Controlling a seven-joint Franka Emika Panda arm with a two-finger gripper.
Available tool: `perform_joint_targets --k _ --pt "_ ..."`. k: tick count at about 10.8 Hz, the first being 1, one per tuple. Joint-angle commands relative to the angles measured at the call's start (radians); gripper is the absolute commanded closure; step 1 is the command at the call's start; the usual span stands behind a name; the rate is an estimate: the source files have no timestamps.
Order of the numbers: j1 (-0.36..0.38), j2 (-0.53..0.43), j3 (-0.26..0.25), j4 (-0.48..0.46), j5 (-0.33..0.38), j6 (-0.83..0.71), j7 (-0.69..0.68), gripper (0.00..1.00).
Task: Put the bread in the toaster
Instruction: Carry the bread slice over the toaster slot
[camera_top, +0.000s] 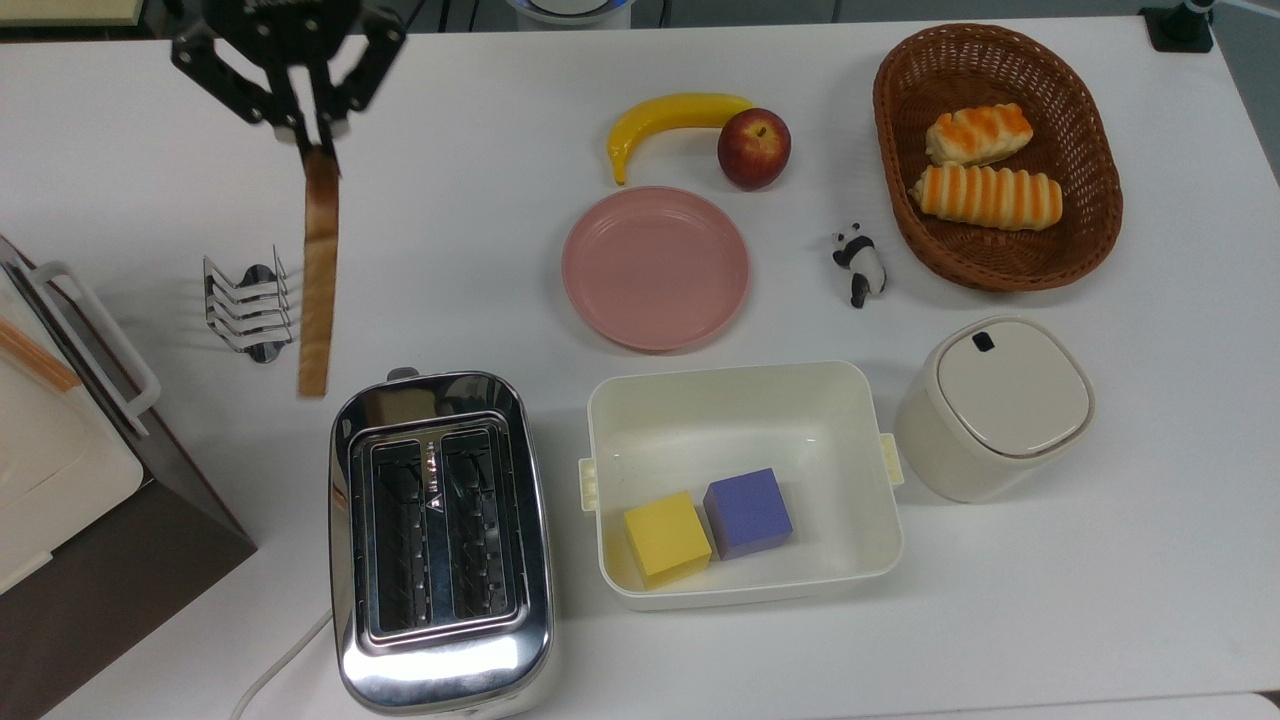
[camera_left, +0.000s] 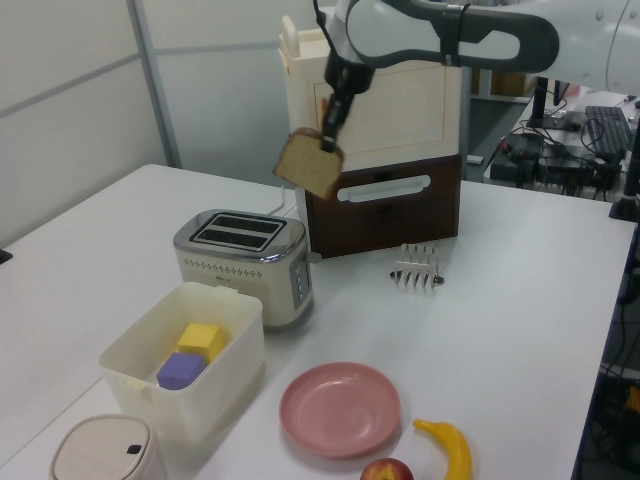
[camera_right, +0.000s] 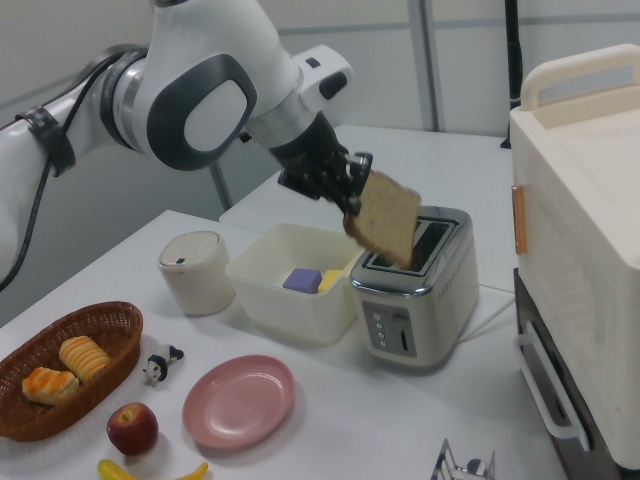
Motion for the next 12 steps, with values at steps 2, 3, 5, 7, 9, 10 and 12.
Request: perform_joint_targets --k 2,3,5,7,9,10,12 --pt "0.061 0.049 -0.007 0.0 0.062 0.178 0.011 1.0" --pt "0.08 0.064 -0.007 0.0 0.064 0.194 0.05 1.0" --pt "0.105 0.096 -0.007 0.001 0.062 0.206 0.103 1.0" --pt "0.12 0.125 -0.007 0.0 0.064 0.243 0.141 1.0" --pt "0.121 0.148 -0.007 0.0 0.064 0.283 0.158 1.0" --pt "0.123 0.158 -0.007 0.0 0.062 0.284 0.158 1.0" --pt "0.125 0.164 -0.007 -0.003 0.068 0.283 0.16 1.0"
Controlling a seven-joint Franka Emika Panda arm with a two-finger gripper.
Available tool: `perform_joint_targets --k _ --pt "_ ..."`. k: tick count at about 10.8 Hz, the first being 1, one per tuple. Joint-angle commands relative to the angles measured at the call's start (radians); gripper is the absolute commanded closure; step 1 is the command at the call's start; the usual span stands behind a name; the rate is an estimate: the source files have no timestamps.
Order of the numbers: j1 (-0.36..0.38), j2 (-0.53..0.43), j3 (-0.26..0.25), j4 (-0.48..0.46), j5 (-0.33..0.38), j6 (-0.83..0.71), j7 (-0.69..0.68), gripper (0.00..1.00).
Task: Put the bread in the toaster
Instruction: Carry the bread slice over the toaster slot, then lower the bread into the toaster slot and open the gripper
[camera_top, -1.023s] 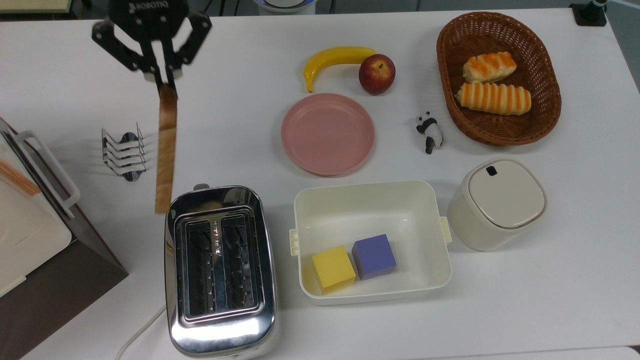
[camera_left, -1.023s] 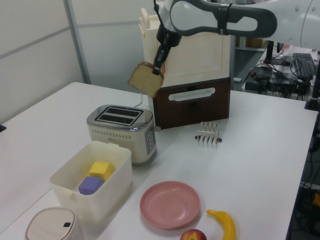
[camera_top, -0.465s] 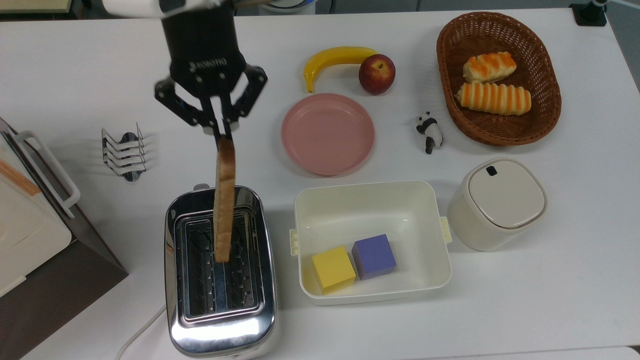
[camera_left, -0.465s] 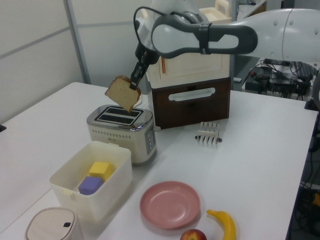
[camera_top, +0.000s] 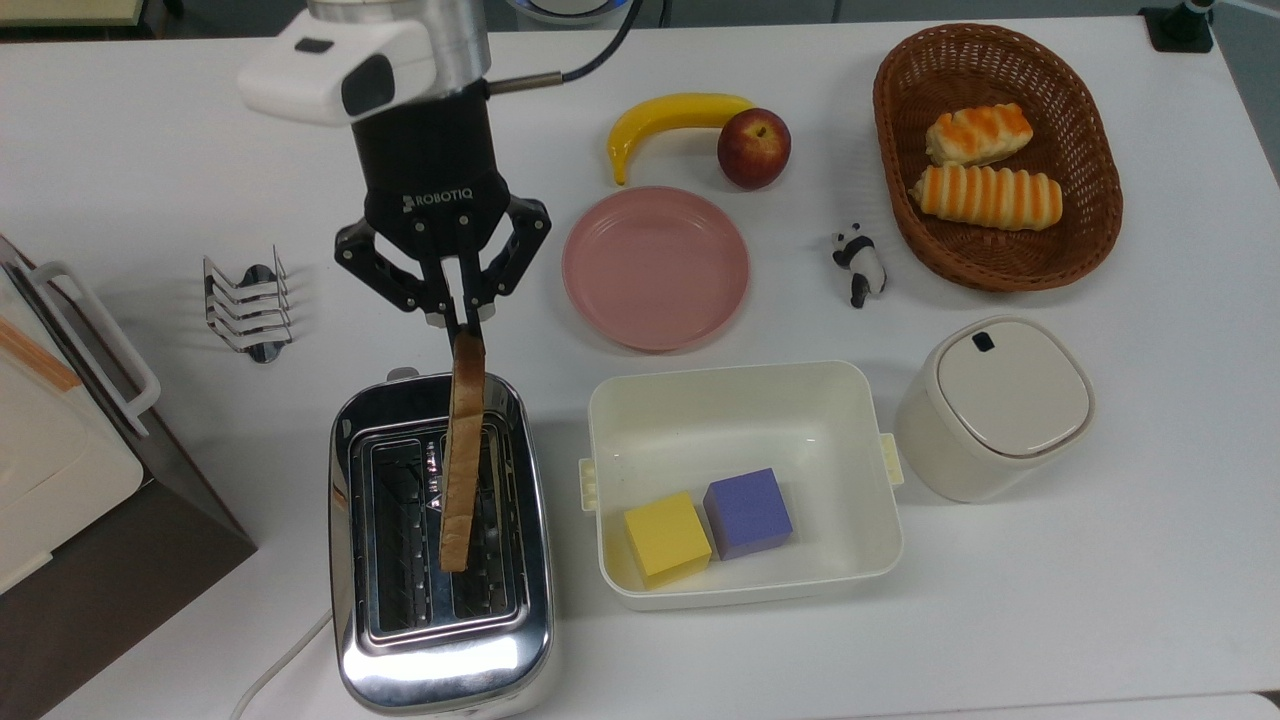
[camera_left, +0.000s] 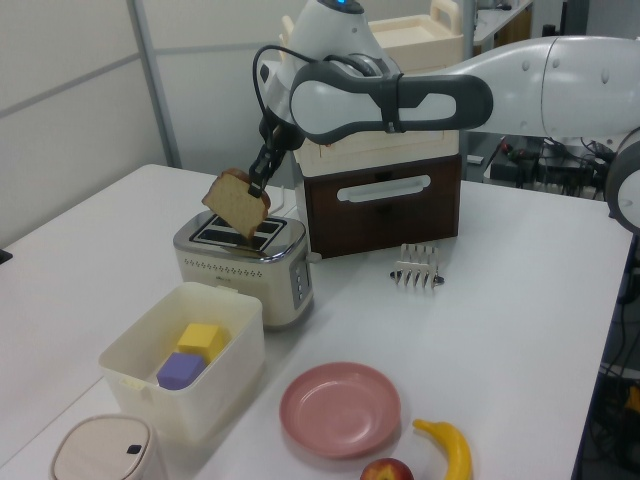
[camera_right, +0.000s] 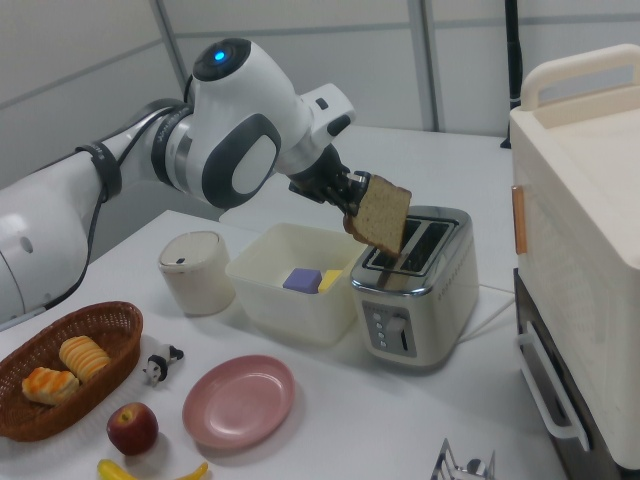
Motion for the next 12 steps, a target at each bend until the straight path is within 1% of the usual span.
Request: perform_joint_targets --k 1,2,4,7,8,9,10,11,12 --pt "0.013 0.003 -0.008 -0.004 0.037 0.018 0.025 1.0" --pt "0.011 0.012 -0.008 -0.006 0.052 0.016 0.056 1.0" --pt "0.011 0.017 -0.008 -0.007 0.059 0.013 0.093 1.0" --pt "0.008 0.019 -0.011 -0.014 0.057 0.006 0.096 1.0" --pt "0.007 0.019 -0.013 -0.017 0.054 -0.008 0.096 0.97" --pt "0.005 0.017 -0.019 -0.015 0.054 -0.025 0.095 0.88" --pt "0.004 0.017 -0.02 -0.015 0.054 -0.028 0.091 0.7" --pt "0.004 0.017 -0.02 -0.015 0.05 -0.028 0.091 0.58" --pt "0.004 0.014 -0.02 -0.015 0.049 -0.03 0.093 0.34"
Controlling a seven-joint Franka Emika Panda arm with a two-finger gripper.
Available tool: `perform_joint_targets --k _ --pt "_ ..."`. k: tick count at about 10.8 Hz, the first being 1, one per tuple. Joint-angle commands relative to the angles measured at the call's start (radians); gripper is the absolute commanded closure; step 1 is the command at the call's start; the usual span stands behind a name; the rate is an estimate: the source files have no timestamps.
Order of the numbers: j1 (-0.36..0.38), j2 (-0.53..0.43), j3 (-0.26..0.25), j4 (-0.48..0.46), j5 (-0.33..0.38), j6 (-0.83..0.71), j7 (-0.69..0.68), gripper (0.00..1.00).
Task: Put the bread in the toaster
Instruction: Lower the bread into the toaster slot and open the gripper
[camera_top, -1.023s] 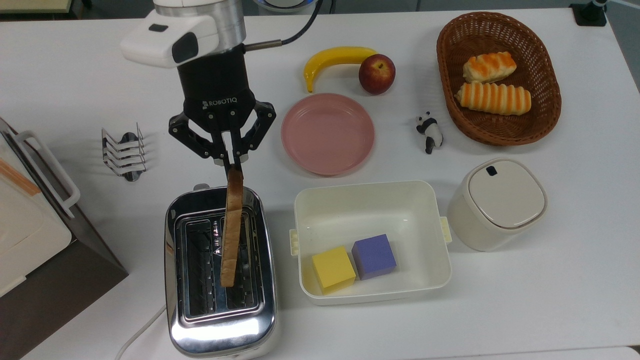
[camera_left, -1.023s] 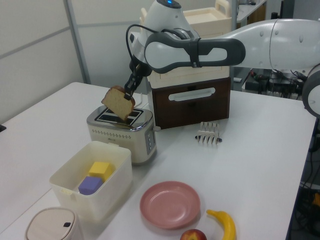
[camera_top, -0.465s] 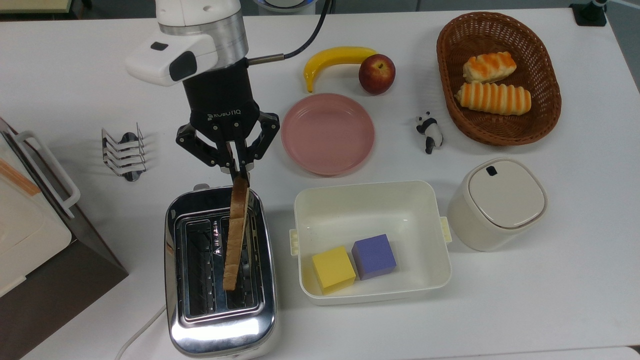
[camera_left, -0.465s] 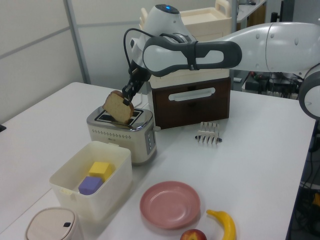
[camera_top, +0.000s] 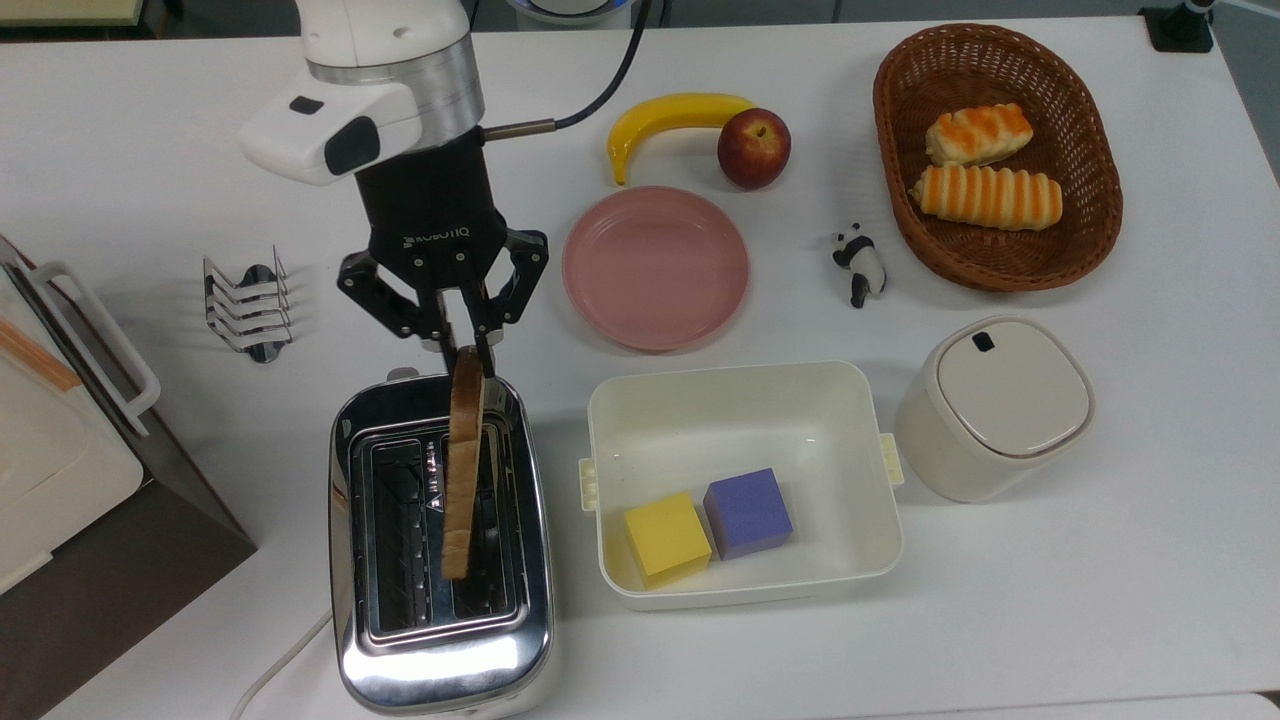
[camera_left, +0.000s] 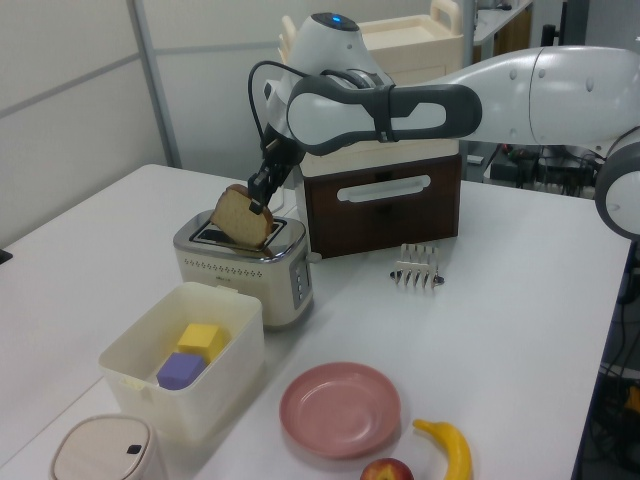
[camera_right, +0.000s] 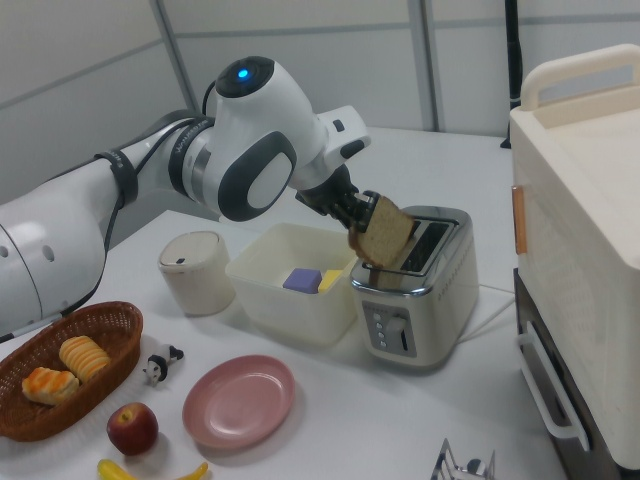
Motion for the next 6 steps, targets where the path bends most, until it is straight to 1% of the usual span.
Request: perform_joint_targets --k 1,2,3,5,6 --pt "0.008 -0.023 -0.012 -0.013 0.006 -0.022 0.007 0.31" --pt "0.011 -0.027 -0.014 -0.013 0.003 -0.022 0.007 0.06" --pt "0.018 -0.03 -0.014 -0.014 -0.006 -0.023 0.006 0.0" --pt "0.028 -0.056 -0.008 -0.037 -0.084 -0.068 0.009 0.0" --pt "0.031 -0.073 -0.009 -0.044 -0.097 -0.123 0.01 0.0"
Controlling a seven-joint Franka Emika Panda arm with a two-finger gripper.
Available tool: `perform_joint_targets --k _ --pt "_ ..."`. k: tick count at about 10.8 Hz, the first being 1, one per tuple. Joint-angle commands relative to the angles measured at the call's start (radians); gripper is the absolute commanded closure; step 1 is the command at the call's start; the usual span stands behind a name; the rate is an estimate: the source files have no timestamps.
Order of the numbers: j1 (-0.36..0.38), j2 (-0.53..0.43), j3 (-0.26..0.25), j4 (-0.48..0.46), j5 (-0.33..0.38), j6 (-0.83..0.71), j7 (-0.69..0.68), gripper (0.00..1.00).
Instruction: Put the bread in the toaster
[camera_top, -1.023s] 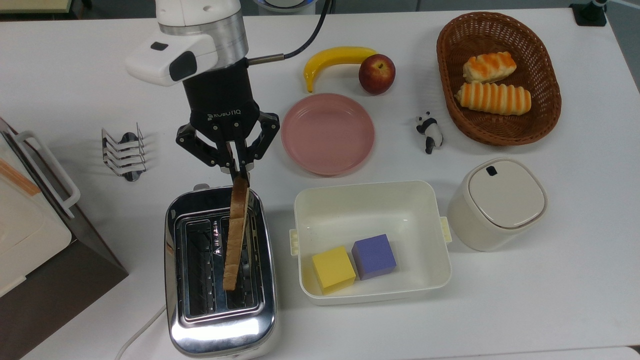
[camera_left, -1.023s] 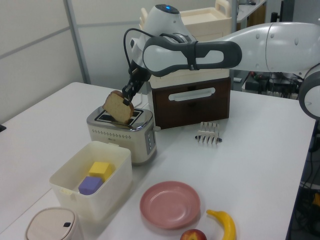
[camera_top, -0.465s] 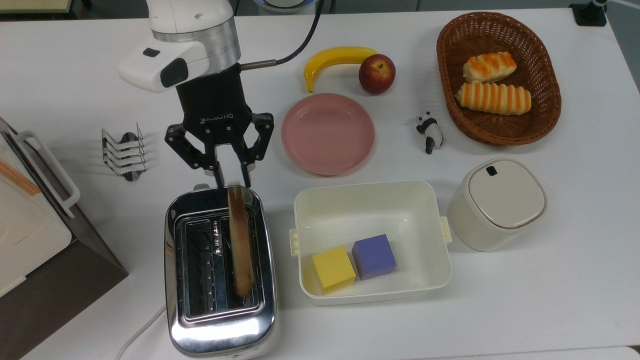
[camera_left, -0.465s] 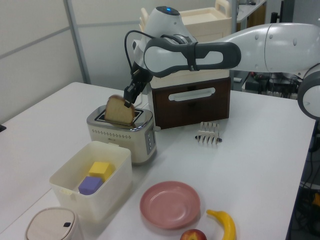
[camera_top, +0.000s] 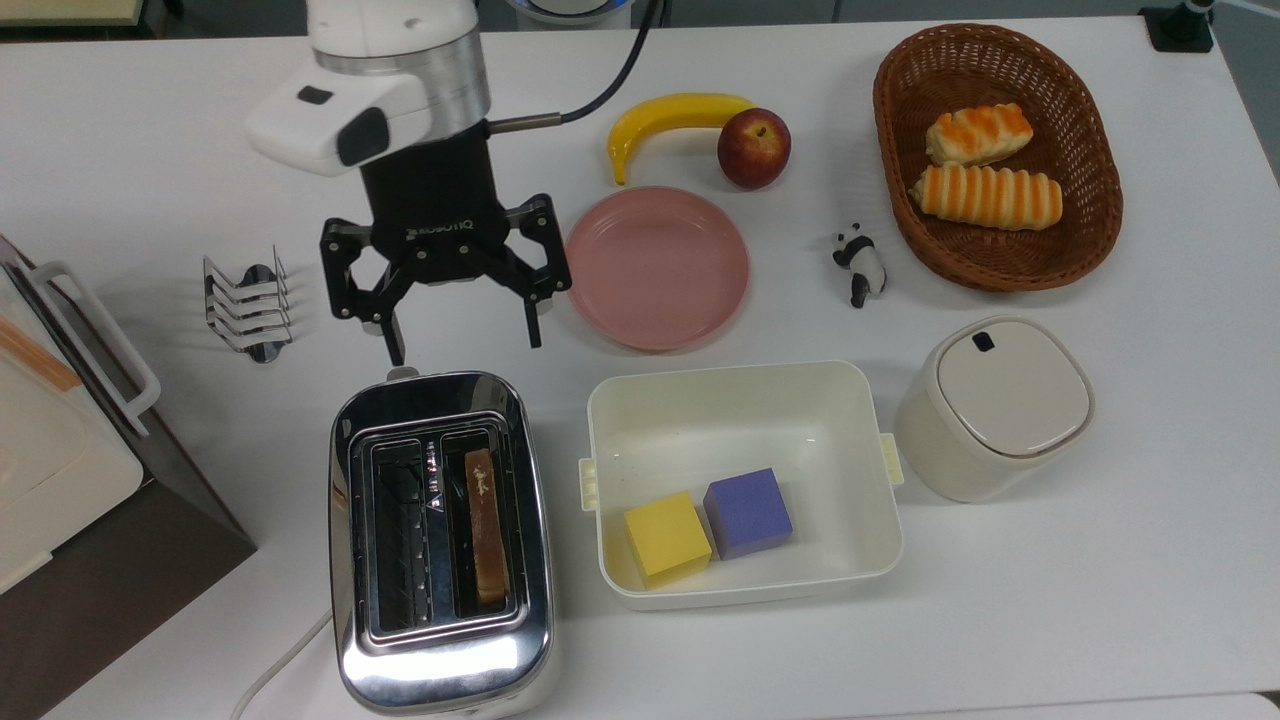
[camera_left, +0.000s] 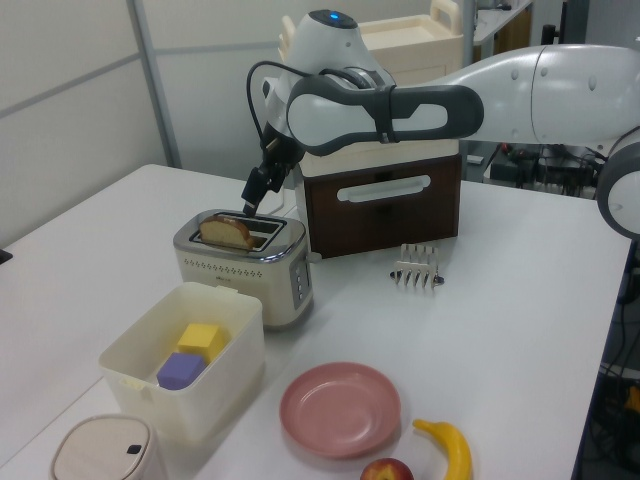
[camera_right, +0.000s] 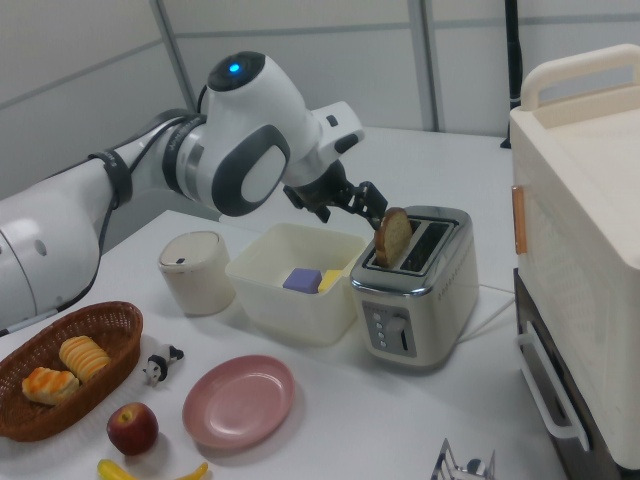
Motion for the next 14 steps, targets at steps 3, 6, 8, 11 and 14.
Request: perform_joint_targets --k 3,6,8,11,14 --pt "0.023 -0.111 -0.01 -0.044 -0.069 -0.31 0.011 0.0" --pt "0.025 -0.177 -0.012 -0.046 -0.071 -0.552 0.014 0.0" --pt "0.023 -0.211 -0.013 -0.049 -0.083 -0.636 0.041 0.0" --pt "0.026 -0.234 -0.006 -0.073 -0.149 -0.674 0.144 0.0" --pt "0.025 -0.234 -0.006 -0.099 -0.15 -0.673 0.213 0.0"
